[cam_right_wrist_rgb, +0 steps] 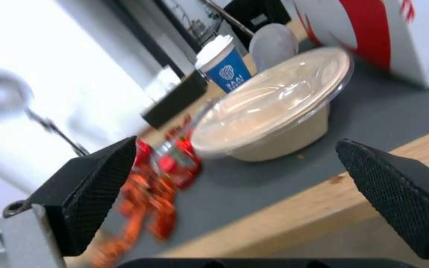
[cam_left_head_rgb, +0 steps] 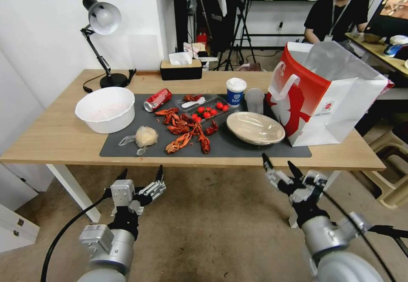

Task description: Pick up the trash from the table and place it into the takeout bag.

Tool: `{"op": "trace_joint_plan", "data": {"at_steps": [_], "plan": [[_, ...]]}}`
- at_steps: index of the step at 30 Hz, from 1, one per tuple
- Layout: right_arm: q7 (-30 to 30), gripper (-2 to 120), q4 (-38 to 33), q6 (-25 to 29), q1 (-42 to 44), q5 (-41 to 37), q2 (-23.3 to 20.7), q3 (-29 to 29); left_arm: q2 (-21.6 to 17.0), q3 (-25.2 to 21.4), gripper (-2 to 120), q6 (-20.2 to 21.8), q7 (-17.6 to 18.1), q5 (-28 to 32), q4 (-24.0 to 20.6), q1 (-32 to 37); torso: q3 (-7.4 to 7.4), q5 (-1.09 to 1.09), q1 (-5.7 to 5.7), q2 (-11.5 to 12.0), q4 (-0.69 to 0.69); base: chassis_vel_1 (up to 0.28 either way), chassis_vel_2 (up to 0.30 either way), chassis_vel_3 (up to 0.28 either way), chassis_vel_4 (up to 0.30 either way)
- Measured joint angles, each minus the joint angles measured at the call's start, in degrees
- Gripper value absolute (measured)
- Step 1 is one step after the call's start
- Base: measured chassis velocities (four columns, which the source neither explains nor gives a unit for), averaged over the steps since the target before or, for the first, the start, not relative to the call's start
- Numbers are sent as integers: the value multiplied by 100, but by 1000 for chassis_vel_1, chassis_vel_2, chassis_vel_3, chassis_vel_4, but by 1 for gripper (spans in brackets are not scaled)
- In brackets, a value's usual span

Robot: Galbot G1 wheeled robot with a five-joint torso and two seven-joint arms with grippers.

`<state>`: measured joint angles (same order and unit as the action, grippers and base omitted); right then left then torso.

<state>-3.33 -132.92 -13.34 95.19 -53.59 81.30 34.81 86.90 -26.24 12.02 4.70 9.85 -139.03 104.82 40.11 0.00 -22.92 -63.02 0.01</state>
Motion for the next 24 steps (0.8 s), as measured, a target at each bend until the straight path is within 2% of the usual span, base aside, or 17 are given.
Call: {"op": "trace_joint_plan", "data": {"at_steps": [2,3,7,10,24], "plan": [[-303,100,100,-45,-212,-848,-33,81,-122,-1,100,19,5,69,42,-73,0,-1,0,0,-5,0,0,0,0],[-501,100,150,-109,-363,-1130,-50,83,-151,-17,100,16,10,91,55,-69,0,0,0,0,-3,0,0,0,0],[-815,100,270,-182,-641,-1494,-72,60,-166,-37,100,-1,20,106,57,-44,0,0,0,0,-1,0,0,0,0],[-1265,100,563,-318,-1079,-2042,-113,29,-150,-43,100,-11,28,113,44,-34,0,0,0,0,-1,0,0,0,0],[-1950,100,1165,-535,-1861,-2850,-198,-95,-114,-65,100,-27,59,113,49,-23,0,0,0,0,-1,0,0,0,0]]}}
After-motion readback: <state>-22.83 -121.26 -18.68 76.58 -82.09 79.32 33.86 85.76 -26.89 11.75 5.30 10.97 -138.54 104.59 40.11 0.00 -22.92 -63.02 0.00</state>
